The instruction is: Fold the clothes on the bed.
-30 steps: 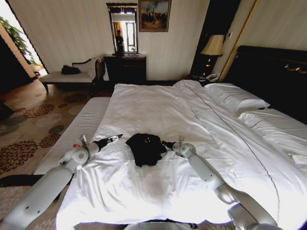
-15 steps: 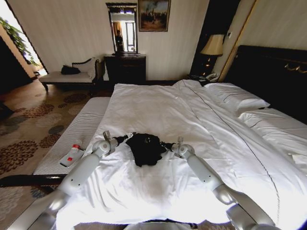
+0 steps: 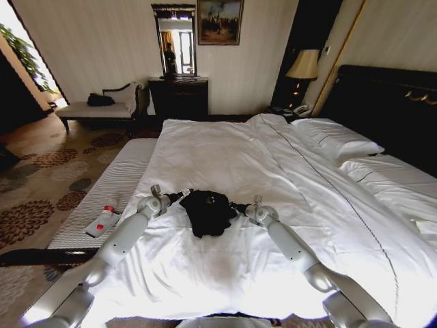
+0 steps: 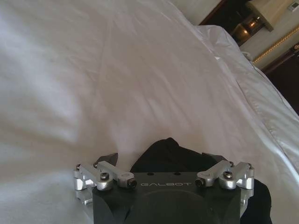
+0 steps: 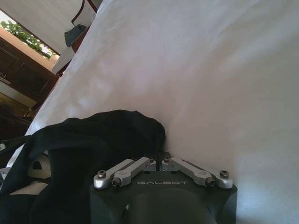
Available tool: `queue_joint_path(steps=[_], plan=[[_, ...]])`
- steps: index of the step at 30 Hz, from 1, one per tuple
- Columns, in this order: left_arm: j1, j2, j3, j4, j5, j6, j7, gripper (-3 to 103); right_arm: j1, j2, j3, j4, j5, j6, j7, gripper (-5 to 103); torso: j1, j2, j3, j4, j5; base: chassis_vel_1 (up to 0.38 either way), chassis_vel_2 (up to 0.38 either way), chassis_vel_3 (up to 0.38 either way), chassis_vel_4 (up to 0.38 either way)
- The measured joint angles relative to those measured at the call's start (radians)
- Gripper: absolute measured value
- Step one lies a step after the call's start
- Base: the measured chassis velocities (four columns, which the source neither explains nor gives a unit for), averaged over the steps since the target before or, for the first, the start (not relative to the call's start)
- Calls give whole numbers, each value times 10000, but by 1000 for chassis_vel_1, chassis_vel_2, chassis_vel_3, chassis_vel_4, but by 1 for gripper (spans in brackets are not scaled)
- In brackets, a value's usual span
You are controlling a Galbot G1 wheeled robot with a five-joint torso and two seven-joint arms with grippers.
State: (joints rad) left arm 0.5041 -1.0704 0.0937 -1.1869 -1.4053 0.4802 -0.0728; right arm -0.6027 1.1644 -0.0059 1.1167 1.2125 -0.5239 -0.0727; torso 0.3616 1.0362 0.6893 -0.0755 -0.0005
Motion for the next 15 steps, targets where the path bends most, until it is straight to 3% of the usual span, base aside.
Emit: queue_joint_path(steps=[4,5,7,12,15], plan=[[-54,-101,32,159,-66,115,-192,102,-21,-40,3,12,-13,6,7,0,0,0,0,1,0,0,0,0,0],[-55,-123,43,186,-58,118,-279,97,-30,-77,9,14,-15,10,9,0,0,0,0,3,0,0,0,0,0],[-54,-132,49,198,-51,118,-307,97,-34,-94,14,14,-16,11,11,0,0,0,0,3,1,0,0,0,0],[-43,-259,52,283,-46,150,-347,72,-61,-130,16,44,-25,14,43,0,0,0,0,0,0,0,0,0,0],[-34,-291,101,283,-48,174,-346,67,-69,-149,15,58,-25,14,52,0,0,0,0,0,0,0,0,0,0]])
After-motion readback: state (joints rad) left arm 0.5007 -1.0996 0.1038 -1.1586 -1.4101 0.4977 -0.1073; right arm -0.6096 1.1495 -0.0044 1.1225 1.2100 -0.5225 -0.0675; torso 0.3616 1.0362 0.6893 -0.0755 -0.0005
